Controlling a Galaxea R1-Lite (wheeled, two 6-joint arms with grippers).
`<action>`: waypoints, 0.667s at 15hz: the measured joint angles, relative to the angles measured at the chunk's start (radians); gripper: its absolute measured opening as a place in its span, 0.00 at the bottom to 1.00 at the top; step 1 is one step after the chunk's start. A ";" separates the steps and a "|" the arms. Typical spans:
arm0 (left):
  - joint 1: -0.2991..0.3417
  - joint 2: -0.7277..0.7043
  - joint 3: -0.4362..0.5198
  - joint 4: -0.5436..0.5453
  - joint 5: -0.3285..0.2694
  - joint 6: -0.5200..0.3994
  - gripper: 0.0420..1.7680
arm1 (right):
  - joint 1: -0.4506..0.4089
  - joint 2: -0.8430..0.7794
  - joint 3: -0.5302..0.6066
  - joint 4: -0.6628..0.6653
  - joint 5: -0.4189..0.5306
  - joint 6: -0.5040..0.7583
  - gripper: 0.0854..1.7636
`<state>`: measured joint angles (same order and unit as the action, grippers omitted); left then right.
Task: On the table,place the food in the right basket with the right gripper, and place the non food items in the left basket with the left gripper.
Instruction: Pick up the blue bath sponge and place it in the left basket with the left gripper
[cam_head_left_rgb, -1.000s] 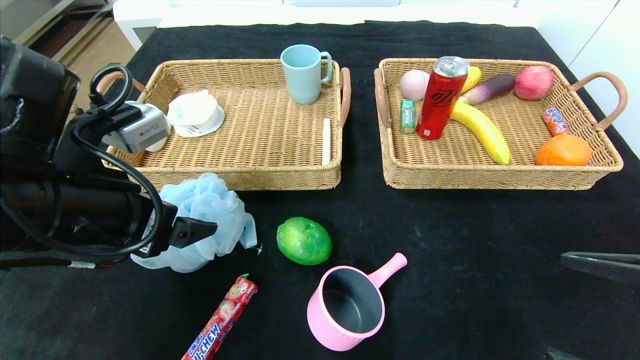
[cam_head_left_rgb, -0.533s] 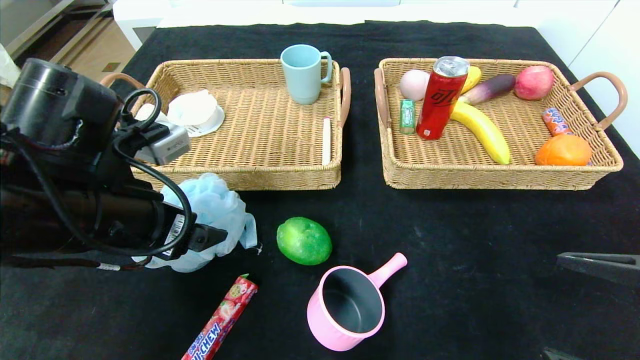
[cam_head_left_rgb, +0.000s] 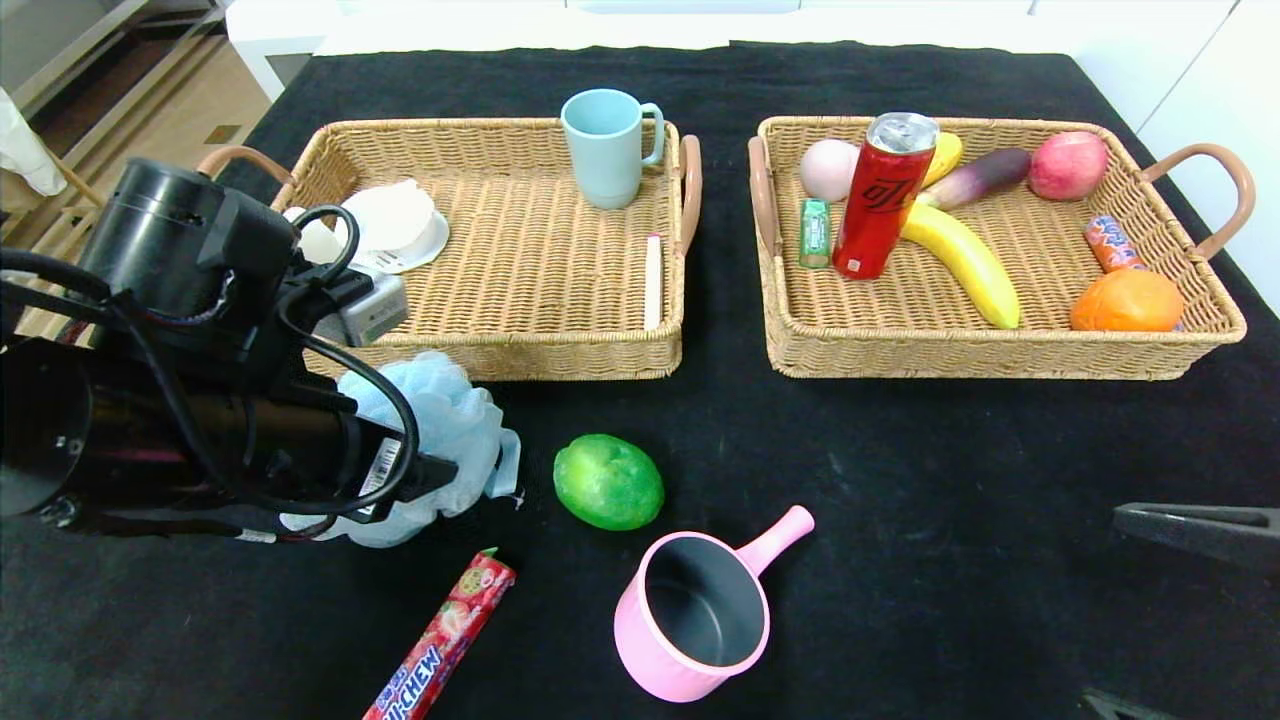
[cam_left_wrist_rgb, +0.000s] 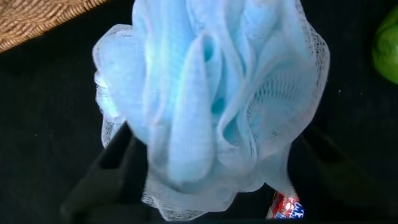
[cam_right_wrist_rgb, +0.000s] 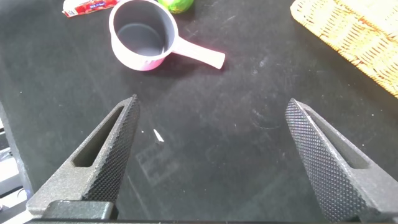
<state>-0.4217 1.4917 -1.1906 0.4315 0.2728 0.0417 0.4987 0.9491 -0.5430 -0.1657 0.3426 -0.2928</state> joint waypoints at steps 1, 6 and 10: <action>0.000 0.000 0.001 0.001 0.000 0.002 0.63 | 0.000 0.000 0.000 0.000 0.000 0.000 0.97; 0.000 0.001 0.002 0.002 0.001 0.004 0.21 | -0.001 0.002 0.003 0.002 0.000 0.000 0.97; -0.001 0.005 0.001 0.001 0.000 0.003 0.15 | 0.000 0.002 0.003 0.002 0.000 0.000 0.97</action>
<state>-0.4223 1.4966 -1.1896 0.4323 0.2726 0.0451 0.4983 0.9511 -0.5398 -0.1640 0.3430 -0.2928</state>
